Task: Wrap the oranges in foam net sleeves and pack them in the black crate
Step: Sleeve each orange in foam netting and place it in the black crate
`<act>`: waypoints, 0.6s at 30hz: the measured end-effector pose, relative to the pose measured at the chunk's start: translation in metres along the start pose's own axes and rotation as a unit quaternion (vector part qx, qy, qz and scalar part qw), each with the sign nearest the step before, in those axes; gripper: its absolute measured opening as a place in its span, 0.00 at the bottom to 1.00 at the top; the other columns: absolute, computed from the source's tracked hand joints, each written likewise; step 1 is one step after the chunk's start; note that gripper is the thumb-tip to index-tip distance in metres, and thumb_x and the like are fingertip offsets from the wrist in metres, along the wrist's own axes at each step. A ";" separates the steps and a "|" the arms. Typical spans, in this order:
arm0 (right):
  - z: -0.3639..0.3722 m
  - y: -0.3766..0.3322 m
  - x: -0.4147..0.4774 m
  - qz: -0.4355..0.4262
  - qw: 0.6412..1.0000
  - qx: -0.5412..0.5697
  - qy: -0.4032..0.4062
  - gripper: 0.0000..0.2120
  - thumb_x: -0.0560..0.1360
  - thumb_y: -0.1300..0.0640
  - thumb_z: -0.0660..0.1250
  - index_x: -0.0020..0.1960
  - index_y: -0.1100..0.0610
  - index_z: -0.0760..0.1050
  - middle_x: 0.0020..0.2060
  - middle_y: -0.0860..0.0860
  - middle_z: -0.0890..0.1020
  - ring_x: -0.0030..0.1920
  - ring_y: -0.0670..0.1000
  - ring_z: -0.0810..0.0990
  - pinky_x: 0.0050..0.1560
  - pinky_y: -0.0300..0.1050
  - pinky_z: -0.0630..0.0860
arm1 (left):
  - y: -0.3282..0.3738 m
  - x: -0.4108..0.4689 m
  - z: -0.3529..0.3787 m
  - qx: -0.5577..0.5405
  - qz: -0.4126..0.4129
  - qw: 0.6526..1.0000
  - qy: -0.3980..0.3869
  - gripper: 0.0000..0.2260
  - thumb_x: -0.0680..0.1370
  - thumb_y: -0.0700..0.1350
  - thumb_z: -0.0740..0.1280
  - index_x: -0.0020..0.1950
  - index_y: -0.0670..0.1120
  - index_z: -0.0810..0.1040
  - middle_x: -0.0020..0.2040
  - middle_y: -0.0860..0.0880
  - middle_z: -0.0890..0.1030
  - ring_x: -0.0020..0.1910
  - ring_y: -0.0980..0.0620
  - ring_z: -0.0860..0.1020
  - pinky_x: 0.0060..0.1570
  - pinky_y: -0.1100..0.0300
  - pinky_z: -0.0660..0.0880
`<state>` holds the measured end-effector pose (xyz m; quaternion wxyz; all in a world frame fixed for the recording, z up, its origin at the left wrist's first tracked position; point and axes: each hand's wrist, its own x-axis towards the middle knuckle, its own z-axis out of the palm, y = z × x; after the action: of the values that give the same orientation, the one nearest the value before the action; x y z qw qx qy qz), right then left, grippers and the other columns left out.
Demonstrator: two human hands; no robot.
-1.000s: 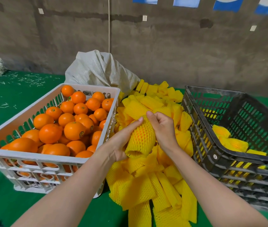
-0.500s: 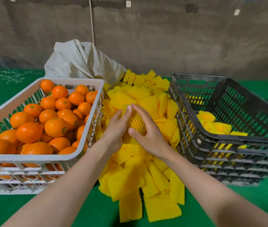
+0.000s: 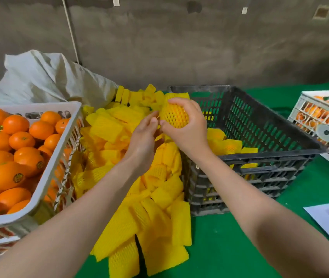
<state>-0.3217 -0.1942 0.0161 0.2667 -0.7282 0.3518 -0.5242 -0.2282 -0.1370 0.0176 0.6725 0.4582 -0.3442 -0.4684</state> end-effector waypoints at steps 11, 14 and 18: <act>-0.073 0.074 0.071 0.093 0.763 -0.506 -0.391 0.22 0.68 0.52 0.72 0.61 0.51 0.75 0.63 0.52 0.74 0.58 0.55 0.75 0.46 0.44 0.73 | -0.041 0.031 0.056 0.537 0.214 0.804 -0.140 0.08 0.78 0.37 0.65 0.53 0.42 0.83 0.54 0.47 0.83 0.54 0.51 0.78 0.47 0.71 0.65; -0.064 0.096 0.065 0.119 0.655 -0.540 -0.515 0.26 0.70 0.56 0.72 0.66 0.56 0.71 0.63 0.54 0.74 0.58 0.56 0.74 0.52 0.48 0.76 | -0.041 0.033 0.053 0.532 0.219 0.804 -0.152 0.07 0.78 0.38 0.66 0.51 0.43 0.84 0.50 0.49 0.83 0.49 0.55 0.77 0.46 0.69 0.69; -0.064 0.110 0.068 0.123 0.613 -0.548 -0.556 0.30 0.71 0.60 0.71 0.71 0.56 0.66 0.68 0.55 0.67 0.66 0.58 0.68 0.62 0.55 0.72 | -0.039 0.031 0.049 0.523 0.229 0.804 -0.166 0.07 0.78 0.39 0.66 0.51 0.43 0.83 0.48 0.53 0.80 0.45 0.62 0.74 0.43 0.78 0.68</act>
<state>-0.3940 -0.3166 -0.0082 0.0249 -0.8405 0.4445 0.3088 -0.2739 -0.1860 -0.0017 0.3506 0.5636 -0.7384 -0.1190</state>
